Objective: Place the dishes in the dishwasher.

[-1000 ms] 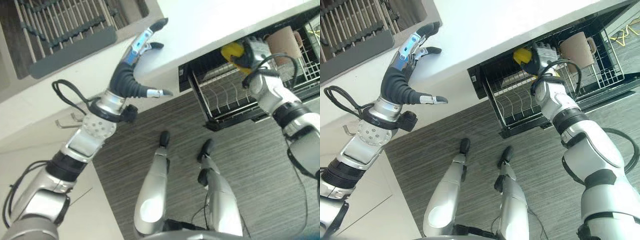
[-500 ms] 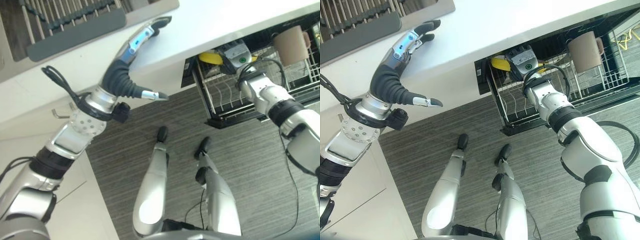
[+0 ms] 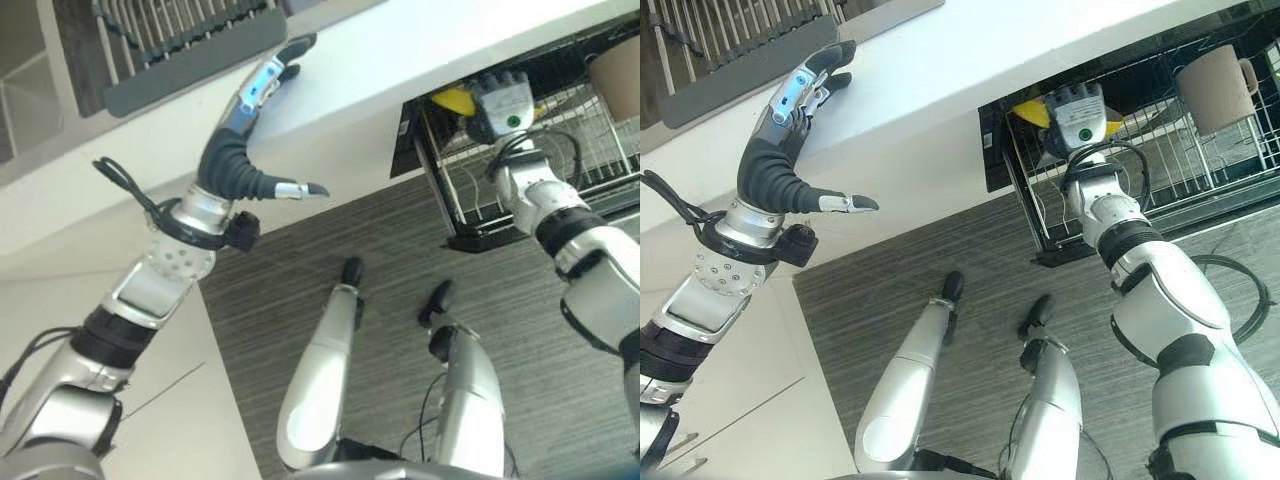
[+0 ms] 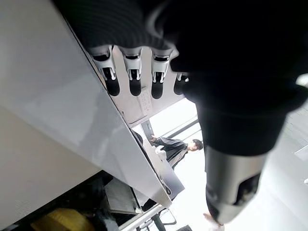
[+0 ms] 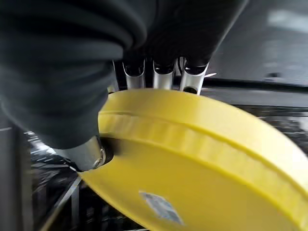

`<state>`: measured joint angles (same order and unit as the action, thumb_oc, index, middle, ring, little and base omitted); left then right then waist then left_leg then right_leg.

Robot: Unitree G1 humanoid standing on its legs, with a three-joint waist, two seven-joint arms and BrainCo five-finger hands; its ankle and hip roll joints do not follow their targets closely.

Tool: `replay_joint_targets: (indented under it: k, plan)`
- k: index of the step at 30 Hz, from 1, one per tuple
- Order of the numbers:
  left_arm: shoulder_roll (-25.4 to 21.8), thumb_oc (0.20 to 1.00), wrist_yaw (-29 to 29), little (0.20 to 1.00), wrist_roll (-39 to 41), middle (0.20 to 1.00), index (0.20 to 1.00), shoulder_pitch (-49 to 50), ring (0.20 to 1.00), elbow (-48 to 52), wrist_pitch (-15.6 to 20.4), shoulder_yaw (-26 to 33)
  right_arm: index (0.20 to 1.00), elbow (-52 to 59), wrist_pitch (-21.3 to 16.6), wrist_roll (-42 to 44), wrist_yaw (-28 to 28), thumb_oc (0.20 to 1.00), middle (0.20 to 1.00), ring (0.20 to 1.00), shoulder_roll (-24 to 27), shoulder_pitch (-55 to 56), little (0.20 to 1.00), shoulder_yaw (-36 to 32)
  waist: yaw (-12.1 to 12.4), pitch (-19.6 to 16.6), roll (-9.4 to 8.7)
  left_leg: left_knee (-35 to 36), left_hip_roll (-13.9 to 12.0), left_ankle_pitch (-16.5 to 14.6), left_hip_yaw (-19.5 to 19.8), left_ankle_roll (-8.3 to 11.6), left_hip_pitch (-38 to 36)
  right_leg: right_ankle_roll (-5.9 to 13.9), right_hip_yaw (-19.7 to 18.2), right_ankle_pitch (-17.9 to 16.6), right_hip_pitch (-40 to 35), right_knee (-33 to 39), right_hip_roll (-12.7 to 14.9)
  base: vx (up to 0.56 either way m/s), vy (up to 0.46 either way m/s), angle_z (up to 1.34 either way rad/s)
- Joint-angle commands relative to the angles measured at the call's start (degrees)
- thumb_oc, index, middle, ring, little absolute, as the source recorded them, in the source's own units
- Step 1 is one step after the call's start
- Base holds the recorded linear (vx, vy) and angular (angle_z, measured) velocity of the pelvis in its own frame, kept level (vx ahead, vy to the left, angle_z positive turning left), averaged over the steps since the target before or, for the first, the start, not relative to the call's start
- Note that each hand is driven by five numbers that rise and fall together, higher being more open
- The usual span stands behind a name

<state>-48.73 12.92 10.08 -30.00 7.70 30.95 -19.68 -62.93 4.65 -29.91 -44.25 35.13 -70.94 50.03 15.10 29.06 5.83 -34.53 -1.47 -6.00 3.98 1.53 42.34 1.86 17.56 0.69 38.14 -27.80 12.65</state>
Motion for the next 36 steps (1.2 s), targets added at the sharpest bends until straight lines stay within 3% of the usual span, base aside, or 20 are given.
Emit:
replay_joint_targets:
  k: [1,2,4,7,8,9,10,13,16,20,26,36]
  plan:
    - [3.2,1.0,1.9,1.0,-0.3,1.0,1.0,3.2,1.0,-3.5,-3.3,-2.7,0.2,1.3,3.0,7.0,-7.7,0.2,0.2,0.2,1.4,-7.9,0.2,-4.9,1.2,0.7,-0.48,2.2,1.1,0.2,-3.8,-4.17,-0.2,2.07,1.2,7.0,-0.6,-13.2,0.4,-0.06,0.155,-0.02]
    - [5.4,1.0,3.3,1.0,-1.8,1.0,1.0,3.3,1.0,-3.3,-4.7,-3.0,0.2,0.5,2.4,14.5,-8.4,0.2,0.2,0.2,0.3,-6.0,0.2,-10.7,0.3,0.7,0.74,0.2,1.3,-0.8,-4.5,-4.24,0.6,1.65,0.3,8.2,0.9,-16.0,1.0,-0.05,0.168,-0.03]
    - [6.6,1.0,4.1,1.0,-2.0,1.0,1.0,3.5,1.0,-3.2,-5.4,-3.1,0.2,0.1,1.7,18.9,-8.7,0.2,0.2,0.2,-0.1,-5.2,0.2,-13.6,-0.2,0.7,1.53,-0.6,1.3,-1.1,-5.0,-4.24,1.1,1.35,-0.4,8.8,1.8,-17.3,1.2,-0.04,0.129,-0.04]
    - [7.9,1.0,5.3,1.0,-2.9,1.0,1.0,4.0,1.0,-2.5,-6.2,-2.8,0.2,-0.1,4.7,16.6,-5.6,0.2,0.2,0.2,0.1,-5.1,0.2,-16.1,-1.0,0.7,2.34,0.4,1.0,-0.5,-5.6,-3.82,0.5,1.24,-1.4,9.0,1.9,-16.8,1.1,-0.04,0.078,-0.08]
    - [7.6,1.0,5.0,1.0,-2.1,1.0,1.0,4.1,1.0,-2.7,-5.9,-2.1,0.2,-0.1,7.4,12.4,2.6,0.2,0.2,0.2,1.3,-5.6,0.2,-13.1,-1.2,0.7,2.25,1.0,0.8,0.0,-5.8,-3.47,0.4,1.16,-1.6,8.8,1.9,-16.1,1.0,-0.04,0.051,0.03]
    - [7.5,1.0,4.8,1.0,-2.0,1.0,1.0,4.2,1.0,-2.7,-5.9,-1.9,0.2,-0.1,7.7,12.7,4.1,0.2,0.2,0.2,1.5,-5.5,0.2,-12.5,-1.2,0.7,2.17,1.1,0.8,0.1,-5.8,-3.44,0.4,1.14,-1.6,8.8,1.8,-16.0,0.9,-0.03,-0.013,-0.06]
    - [6.8,1.0,4.4,1.0,-1.7,1.0,1.0,4.2,1.0,-2.2,-6.0,-1.7,0.2,-0.3,6.8,10.1,10.6,0.2,0.2,0.2,2.4,-5.1,0.2,-10.8,-1.2,0.7,1.73,1.1,0.7,0.3,-5.8,-3.32,0.6,1.22,-1.6,8.7,1.8,-15.9,0.8,-0.01,-0.068,-0.08]
    - [5.8,1.0,3.4,1.0,-1.4,1.0,1.0,3.7,1.0,-2.7,-5.3,-1.6,0.2,-1.4,6.3,8.7,18.1,0.2,0.2,0.2,2.6,-6.9,0.2,-4.5,-0.6,0.7,0.92,1.6,0.4,0.8,-5.4,-3.28,0.9,1.28,-1.2,8.2,1.9,-15.6,0.6,-0.01,-0.089,0.02]
    - [4.7,1.0,3.0,1.0,-1.0,1.0,1.0,3.3,1.0,-3.3,-4.8,-1.5,0.2,-2.8,6.6,4.0,20.6,0.2,0.2,0.2,2.5,-8.8,0.2,-0.8,0.0,0.7,0.46,0.7,0.3,0.8,-5.1,-3.32,1.8,1.31,-1.0,8.1,2.4,-16.3,0.6,-0.01,-0.067,0.04]
    - [4.1,1.0,2.7,1.0,-0.8,1.0,1.0,3.1,1.0,-4.4,-3.6,-2.1,0.2,-4.1,7.2,2.9,21.1,0.2,0.2,0.2,2.7,-9.0,0.2,2.0,0.3,0.7,0.04,1.1,0.1,1.1,-4.9,-3.36,1.9,1.53,-0.7,7.8,2.2,-16.0,0.5,0.0,-0.035,0.02]
    - [3.8,1.0,2.5,1.0,-1.2,1.0,1.0,2.2,1.0,-4.2,-3.9,-2.3,0.2,-4.6,7.4,-1.1,14.2,0.2,0.2,0.2,3.7,-10.2,0.2,2.5,0.4,0.7,-0.11,-0.8,0.2,0.6,-4.5,-3.73,3.9,1.62,-0.7,7.8,4.0,-17.6,0.6,0.0,-0.029,0.02]
    - [5.2,1.0,2.0,1.0,-1.3,1.0,1.0,2.3,1.0,-5.0,-2.4,-2.1,0.2,-5.0,4.6,-6.4,11.9,0.2,0.2,0.2,4.9,-9.9,0.2,3.7,-0.3,0.7,0.78,-15.2,0.8,-6.3,-4.4,-5.1,10.9,0.82,-3.6,12.2,11.8,-29.5,3.1,-0.01,0.031,0.01]
